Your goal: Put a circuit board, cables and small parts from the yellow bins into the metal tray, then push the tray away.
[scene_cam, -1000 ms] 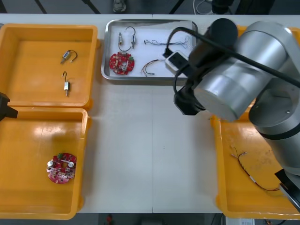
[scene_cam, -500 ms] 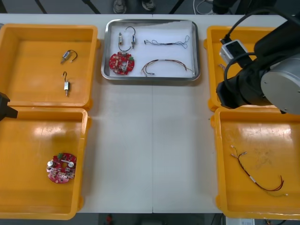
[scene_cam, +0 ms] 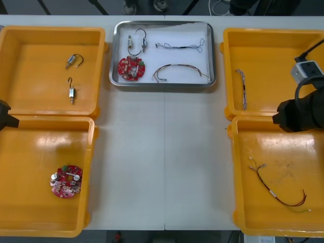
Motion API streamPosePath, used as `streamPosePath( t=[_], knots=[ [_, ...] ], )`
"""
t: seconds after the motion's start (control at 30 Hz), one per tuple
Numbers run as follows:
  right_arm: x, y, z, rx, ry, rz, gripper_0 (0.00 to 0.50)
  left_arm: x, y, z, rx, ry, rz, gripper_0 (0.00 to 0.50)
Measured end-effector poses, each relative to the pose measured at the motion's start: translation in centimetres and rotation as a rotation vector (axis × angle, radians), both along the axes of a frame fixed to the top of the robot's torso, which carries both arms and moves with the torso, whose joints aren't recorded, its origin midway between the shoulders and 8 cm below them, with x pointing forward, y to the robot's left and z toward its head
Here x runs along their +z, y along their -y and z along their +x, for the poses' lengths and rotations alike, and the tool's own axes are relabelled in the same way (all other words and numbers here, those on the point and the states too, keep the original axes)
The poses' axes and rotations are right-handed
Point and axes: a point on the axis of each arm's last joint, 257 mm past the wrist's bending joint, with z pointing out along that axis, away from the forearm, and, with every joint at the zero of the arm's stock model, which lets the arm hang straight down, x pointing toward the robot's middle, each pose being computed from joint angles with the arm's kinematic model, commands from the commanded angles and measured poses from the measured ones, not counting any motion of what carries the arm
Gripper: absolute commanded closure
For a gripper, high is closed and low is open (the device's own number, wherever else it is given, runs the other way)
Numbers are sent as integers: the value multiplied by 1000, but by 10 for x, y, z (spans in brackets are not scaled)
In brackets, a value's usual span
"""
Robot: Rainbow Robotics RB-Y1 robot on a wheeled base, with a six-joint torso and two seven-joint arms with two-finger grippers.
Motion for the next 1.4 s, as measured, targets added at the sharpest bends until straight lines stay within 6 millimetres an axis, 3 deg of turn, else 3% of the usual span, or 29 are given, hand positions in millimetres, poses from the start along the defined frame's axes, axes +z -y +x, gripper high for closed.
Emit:
streamPosePath(
  t=[0.23, 0.4, 0.73, 1.4],
  knots=[
    [-7, 38, -18, -108, -18, 54, 0, 0, 0, 0, 0, 0, 0, 0],
    [-22, 52, -31, -148, -53, 56, 0, 0, 0, 0, 0, 0, 0, 0],
    [-44, 58, -50, -163, -116, 60, 0, 0, 0, 0, 0, 0, 0, 0],
    [-41, 64, -54, -143, -132, 42, 0, 0, 0, 0, 0, 0, 0, 0]
  ],
)
